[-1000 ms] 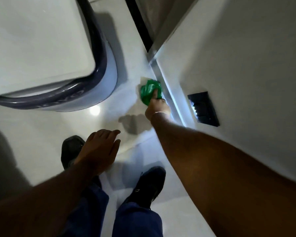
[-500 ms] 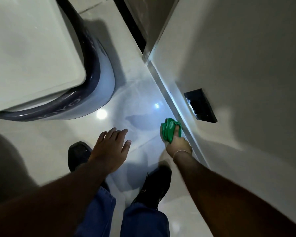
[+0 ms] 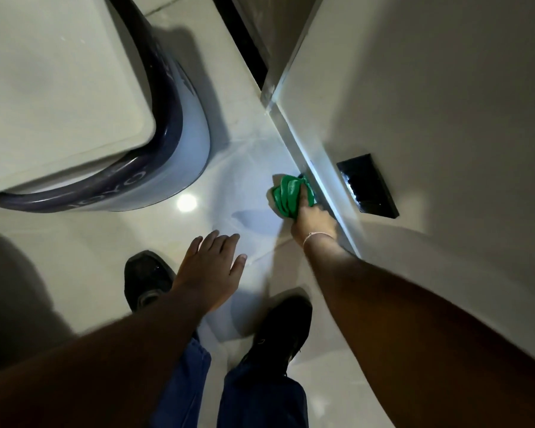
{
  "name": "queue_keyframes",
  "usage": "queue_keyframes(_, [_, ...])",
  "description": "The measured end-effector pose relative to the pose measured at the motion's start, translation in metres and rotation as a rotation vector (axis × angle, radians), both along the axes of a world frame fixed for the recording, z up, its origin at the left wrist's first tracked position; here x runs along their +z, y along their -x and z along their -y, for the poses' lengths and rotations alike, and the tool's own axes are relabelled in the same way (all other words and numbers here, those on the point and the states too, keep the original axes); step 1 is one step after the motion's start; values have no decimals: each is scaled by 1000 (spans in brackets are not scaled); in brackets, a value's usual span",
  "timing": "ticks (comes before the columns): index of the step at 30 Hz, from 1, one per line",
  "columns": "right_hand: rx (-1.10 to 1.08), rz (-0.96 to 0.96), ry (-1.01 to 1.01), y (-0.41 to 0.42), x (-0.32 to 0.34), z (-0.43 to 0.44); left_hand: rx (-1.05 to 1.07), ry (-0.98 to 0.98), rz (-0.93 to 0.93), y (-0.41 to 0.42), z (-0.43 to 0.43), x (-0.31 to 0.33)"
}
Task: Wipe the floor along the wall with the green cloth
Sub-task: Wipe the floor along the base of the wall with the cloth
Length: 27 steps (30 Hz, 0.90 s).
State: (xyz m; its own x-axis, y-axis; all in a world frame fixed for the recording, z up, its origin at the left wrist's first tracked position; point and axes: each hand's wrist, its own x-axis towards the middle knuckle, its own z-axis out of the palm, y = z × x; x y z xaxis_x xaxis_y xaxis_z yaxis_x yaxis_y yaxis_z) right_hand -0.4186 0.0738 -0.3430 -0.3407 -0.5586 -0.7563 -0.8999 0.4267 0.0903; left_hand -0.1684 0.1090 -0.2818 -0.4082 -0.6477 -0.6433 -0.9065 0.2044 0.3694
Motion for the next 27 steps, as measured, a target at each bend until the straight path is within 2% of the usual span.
queue_keyframes(4, [4, -24, -36, 15, 2, -57, -49, 8, 6, 8, -2, -1])
queue_keyframes(8, [-38, -91, -171, 34, 4, -121, -59, -39, -18, 25, -12, 7])
queue_keyframes(13, [-216, -129, -428, 44, 13, -165, -92, -91, -19, 26, -28, 12])
queue_keyframes(16, [-388, -171, -532, 87, -41, -228, -127, -113, 3, 16, -36, 21])
queue_keyframes(18, [-558, -151, -470, 109, -58, -260, -161, -128, 21, 10, -42, 25])
queue_keyframes(21, [-727, -139, -278, 93, -10, -247, -183, -130, 37, 5, -48, 25])
queue_keyframes(24, [-650, -146, -188, 48, 37, -198, -135, -145, 42, 10, -47, 26])
queue_keyframes(27, [-492, 9, -17, 6, 62, -133, -69, -151, 48, 18, -41, 25])
